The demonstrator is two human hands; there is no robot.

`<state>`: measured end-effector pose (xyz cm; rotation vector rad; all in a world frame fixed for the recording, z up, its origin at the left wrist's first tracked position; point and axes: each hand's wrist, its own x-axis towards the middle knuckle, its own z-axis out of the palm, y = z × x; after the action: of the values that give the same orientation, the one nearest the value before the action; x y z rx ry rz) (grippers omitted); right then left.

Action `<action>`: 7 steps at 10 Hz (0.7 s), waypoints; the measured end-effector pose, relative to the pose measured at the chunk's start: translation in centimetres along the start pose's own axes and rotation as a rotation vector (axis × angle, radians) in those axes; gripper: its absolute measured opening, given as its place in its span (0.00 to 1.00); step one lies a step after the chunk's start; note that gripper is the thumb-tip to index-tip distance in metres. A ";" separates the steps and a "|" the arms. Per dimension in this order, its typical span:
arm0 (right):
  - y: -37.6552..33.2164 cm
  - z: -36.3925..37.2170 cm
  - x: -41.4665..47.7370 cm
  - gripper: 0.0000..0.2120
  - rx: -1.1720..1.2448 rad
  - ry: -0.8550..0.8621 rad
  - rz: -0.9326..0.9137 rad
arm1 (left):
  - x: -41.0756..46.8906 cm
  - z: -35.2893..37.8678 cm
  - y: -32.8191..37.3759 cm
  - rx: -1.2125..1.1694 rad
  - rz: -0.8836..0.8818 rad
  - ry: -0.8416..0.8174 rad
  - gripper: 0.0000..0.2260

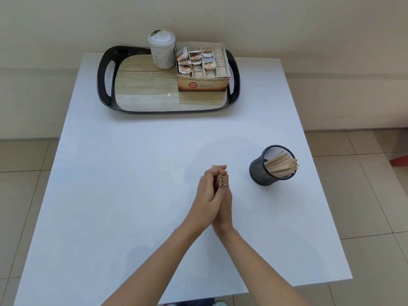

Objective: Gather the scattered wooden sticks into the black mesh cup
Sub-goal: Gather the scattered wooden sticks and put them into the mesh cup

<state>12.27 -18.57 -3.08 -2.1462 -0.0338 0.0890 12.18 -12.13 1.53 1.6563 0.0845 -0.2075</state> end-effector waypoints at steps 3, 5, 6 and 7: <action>0.3 0.1 0.7 0.07 0.369 0.010 0.280 | 0.7 0.4 -0.8 0.089 -0.008 0.032 0.02; -0.9 -0.4 -1.1 0.17 0.421 0.004 0.316 | 1.3 1.3 -1.7 0.183 0.008 0.107 0.10; -0.8 -0.5 -1.6 0.18 0.385 -0.010 0.335 | 1.4 1.6 -2.1 0.228 -0.004 0.166 0.11; -0.9 -0.6 -2.1 0.13 0.445 -0.035 0.335 | 1.3 1.3 -1.5 0.091 -0.099 0.243 0.16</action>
<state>10.20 -18.72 -1.90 -1.6875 0.2999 0.3003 13.11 -13.38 -0.26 1.7639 0.3462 -0.0848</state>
